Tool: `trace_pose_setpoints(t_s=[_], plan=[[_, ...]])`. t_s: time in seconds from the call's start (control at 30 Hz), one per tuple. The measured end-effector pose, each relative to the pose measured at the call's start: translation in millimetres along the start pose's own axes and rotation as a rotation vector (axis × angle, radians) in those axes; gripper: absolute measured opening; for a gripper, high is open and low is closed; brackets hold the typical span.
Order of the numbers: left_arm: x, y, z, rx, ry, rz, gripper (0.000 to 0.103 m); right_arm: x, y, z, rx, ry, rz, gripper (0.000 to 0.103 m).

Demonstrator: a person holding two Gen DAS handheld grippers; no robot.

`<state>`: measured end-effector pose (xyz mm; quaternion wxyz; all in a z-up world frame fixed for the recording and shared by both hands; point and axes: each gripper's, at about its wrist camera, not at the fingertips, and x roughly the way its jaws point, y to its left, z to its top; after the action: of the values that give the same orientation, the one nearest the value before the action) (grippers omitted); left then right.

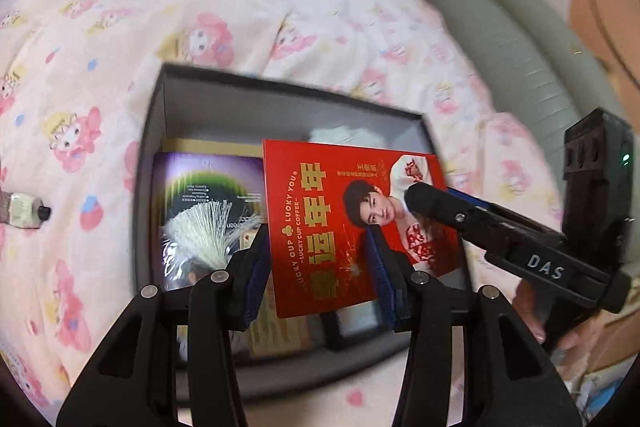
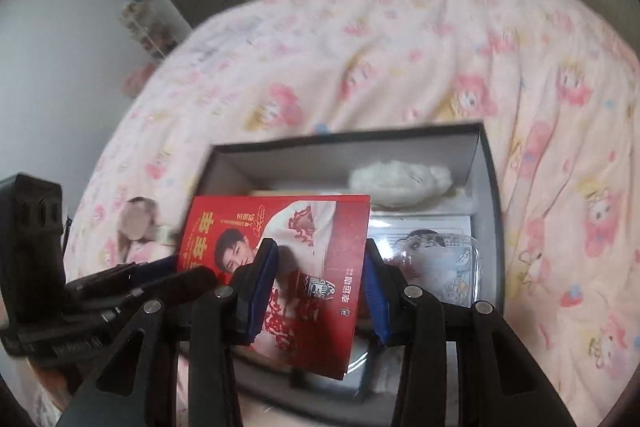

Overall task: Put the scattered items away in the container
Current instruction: 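Lower the red card into the box and open the right gripper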

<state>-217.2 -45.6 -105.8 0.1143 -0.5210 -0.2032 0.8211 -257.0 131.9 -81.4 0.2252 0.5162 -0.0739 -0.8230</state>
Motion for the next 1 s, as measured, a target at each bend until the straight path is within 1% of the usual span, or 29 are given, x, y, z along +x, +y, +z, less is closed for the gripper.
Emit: trace_pose_setpoints(t_s=[0.1, 0.2, 0.27, 0.3, 0.33, 0.4, 0.47, 0.53, 0.63, 0.67, 0.73, 0.8, 0.9, 0.93, 1.0], plan=[[31.7, 5.8, -3.8, -0.020, 0.056, 0.021, 0.046, 24.7, -19.4, -3.2, 0.024, 0.030, -0.009, 0.038], [52.5, 5.2, -7.6, -0.017, 0.090, 0.054, 0.047, 40.5, -31.7, -8.8, 0.042, 0.063, -0.018, 0.038], [56.6, -0.2, -7.4, 0.001, 0.085, 0.079, 0.047, 46.5, -35.3, -10.0, 0.021, 0.073, -0.042, 0.039], [58.6, -4.2, -5.8, 0.020, 0.087, 0.103, 0.048, 49.7, -36.1, -10.5, 0.008, 0.078, -0.056, 0.039], [60.1, -7.4, -4.3, 0.035, 0.094, 0.128, 0.051, 52.5, -37.6, -11.2, 0.008, 0.084, -0.060, 0.039], [62.2, -10.0, -1.9, 0.047, 0.112, 0.166, 0.053, 57.2, -38.2, -13.4, 0.009, 0.099, -0.045, 0.039], [61.1, -8.7, -1.8, 0.048, 0.123, 0.181, 0.053, 58.1, -36.6, -15.4, 0.008, 0.105, -0.039, 0.039], [53.2, -9.2, -3.4, 0.054, 0.101, 0.191, 0.053, 53.2, -35.6, -15.9, 0.007, 0.074, -0.035, 0.039], [38.0, -11.5, -7.2, 0.055, 0.054, 0.206, 0.053, 35.4, -37.9, -15.4, 0.029, -0.025, -0.035, 0.039], [34.5, -12.4, -9.0, 0.056, 0.050, 0.208, 0.053, 29.1, -37.7, -15.2, 0.033, -0.051, -0.030, 0.039], [31.2, -16.3, -13.9, 0.063, 0.058, 0.192, 0.048, 23.5, -34.6, -15.5, 0.019, -0.056, -0.018, 0.039], [34.5, -22.6, -21.3, 0.081, 0.088, 0.182, 0.046, 27.3, -28.1, -18.7, -0.018, 0.005, -0.041, 0.039], [47.5, -29.0, -22.2, 0.111, 0.115, 0.225, 0.036, 35.2, -21.0, -28.9, -0.069, 0.053, -0.052, 0.039], [52.6, -28.0, -21.5, 0.109, 0.122, 0.246, 0.036, 39.1, -20.5, -31.3, -0.083, 0.064, -0.071, 0.039], [55.5, -26.6, -19.1, 0.099, 0.104, 0.262, 0.035, 49.1, -23.3, -31.3, -0.083, 0.083, -0.078, 0.039]])
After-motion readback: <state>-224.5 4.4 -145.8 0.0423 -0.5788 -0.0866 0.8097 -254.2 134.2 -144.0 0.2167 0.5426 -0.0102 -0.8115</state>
